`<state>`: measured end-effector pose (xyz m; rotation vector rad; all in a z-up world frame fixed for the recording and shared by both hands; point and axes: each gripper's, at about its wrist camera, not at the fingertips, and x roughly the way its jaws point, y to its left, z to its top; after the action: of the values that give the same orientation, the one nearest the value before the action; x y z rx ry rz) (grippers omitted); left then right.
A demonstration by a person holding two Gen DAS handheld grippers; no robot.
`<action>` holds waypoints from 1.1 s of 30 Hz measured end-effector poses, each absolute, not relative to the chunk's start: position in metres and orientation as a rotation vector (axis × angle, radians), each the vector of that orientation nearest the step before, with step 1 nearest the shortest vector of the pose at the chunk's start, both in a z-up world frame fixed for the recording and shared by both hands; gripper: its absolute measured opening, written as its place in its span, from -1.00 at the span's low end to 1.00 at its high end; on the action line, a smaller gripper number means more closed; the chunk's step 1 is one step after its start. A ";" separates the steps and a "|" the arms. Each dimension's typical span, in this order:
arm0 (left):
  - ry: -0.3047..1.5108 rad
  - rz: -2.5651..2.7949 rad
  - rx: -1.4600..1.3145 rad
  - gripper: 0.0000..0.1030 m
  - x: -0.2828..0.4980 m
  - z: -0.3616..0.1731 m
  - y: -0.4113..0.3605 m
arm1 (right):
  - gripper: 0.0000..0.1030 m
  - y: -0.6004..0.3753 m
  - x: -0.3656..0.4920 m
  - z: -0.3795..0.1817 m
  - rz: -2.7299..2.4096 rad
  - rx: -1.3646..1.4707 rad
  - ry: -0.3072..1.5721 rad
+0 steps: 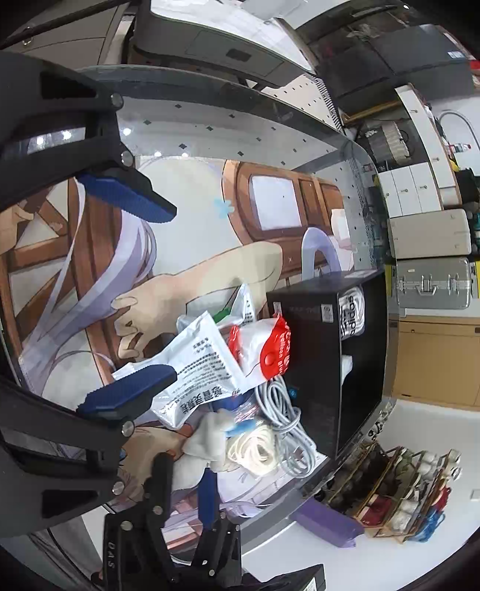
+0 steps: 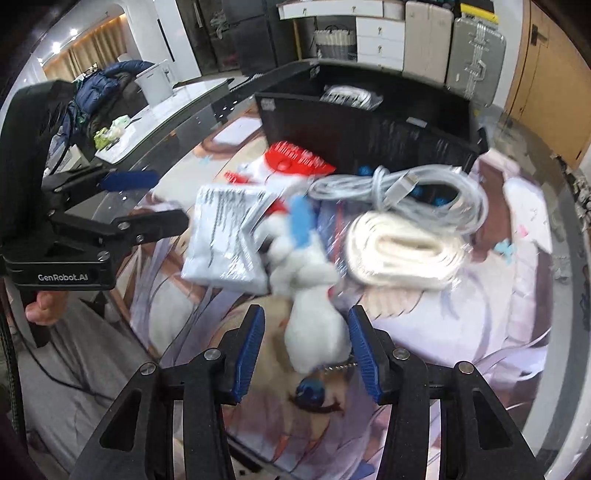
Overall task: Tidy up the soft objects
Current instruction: 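Grasp the white printed packet with the left tool while the right tool grasps the plush toy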
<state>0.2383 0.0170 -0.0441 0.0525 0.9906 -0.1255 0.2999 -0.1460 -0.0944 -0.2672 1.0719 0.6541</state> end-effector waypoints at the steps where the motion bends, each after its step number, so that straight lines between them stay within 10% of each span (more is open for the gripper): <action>1: 0.992 -0.126 0.057 0.55 0.238 -0.045 0.016 | -0.06 -0.145 0.298 -0.094 0.674 -0.252 1.081; 33: 1.055 -0.153 0.034 0.54 0.266 -0.062 -0.018 | -0.06 -0.161 0.305 -0.072 0.598 -0.218 1.044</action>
<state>0.2658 -0.0184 -0.0618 0.0340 1.0553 -0.1529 0.3052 -0.1607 -0.0720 -0.2183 1.0437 0.5983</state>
